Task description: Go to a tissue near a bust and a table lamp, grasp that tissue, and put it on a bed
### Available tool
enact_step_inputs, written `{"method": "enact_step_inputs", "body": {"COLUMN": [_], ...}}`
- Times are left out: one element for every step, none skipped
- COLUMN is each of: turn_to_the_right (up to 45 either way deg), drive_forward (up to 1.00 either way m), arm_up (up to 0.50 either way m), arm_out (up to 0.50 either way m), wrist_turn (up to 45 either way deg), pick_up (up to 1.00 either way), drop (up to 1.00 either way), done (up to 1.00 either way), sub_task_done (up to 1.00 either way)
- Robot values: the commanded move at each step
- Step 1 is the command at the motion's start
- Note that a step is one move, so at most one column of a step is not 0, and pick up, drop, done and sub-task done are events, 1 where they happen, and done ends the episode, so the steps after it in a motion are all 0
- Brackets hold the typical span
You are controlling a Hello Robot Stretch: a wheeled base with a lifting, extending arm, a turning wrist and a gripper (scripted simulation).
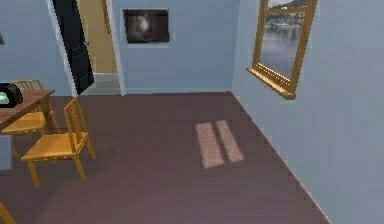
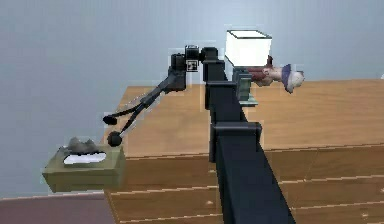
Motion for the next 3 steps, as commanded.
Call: {"method": "enact_step_inputs", "body": {"turn_to_the_right": [0.0, 0.0, -45.0], "drive_forward": [0.0, 0.0, 0.0], "arm_up": [0.0, 0.0, 0.0], "arm_out": [0.0, -0.42, 0.0], "wrist_turn": [-12.0, 0.0, 0.0], "pick_up": [0.0, 0.0, 0.0], "drop": [0.0, 0.0, 0.0], "done": [0.0, 0.0, 0.0], "sub_task_done": [0.0, 0.0, 0.0]}}
